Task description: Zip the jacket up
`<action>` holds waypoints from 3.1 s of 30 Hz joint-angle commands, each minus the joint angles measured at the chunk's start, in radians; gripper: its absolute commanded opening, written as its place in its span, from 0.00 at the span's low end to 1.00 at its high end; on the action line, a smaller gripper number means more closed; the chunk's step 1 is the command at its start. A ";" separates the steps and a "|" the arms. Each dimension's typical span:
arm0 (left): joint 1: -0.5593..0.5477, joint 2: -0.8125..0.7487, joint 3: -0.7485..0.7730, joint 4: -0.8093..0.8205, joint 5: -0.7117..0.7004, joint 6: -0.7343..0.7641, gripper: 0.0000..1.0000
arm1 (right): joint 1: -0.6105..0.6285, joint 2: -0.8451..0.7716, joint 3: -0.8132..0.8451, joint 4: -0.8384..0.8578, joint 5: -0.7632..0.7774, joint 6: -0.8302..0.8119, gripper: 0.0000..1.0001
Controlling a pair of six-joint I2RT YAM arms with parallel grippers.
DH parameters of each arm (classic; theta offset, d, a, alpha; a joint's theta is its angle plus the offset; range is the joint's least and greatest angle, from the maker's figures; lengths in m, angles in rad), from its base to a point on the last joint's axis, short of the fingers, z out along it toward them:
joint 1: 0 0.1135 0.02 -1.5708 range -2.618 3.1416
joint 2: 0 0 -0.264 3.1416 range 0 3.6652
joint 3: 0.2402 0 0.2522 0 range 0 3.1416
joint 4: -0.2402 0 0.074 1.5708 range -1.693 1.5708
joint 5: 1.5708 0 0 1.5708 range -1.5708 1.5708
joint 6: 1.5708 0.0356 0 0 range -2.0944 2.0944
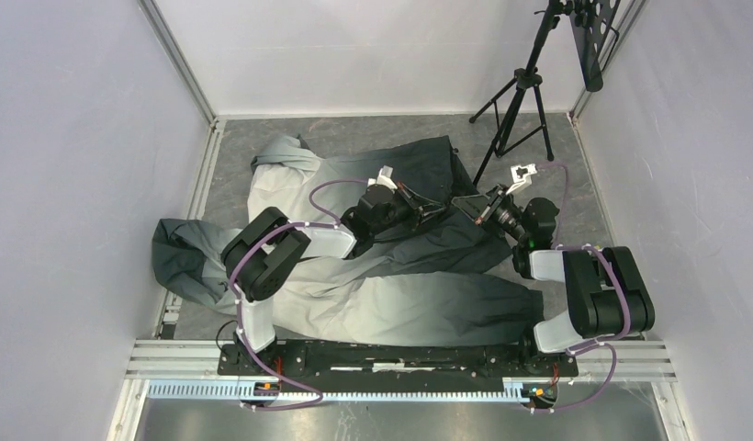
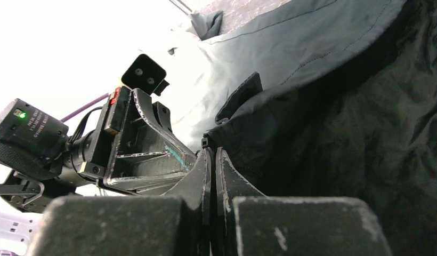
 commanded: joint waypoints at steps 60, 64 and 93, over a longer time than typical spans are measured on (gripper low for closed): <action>0.074 -0.051 0.113 -0.022 0.275 0.209 0.62 | -0.030 0.008 0.036 0.387 -0.108 0.149 0.01; 0.074 -0.023 0.130 -0.015 0.290 0.189 0.64 | -0.030 0.019 0.035 0.409 -0.108 0.163 0.00; 0.075 0.104 0.193 0.303 0.399 -0.056 0.71 | -0.030 0.028 0.038 0.427 -0.106 0.174 0.00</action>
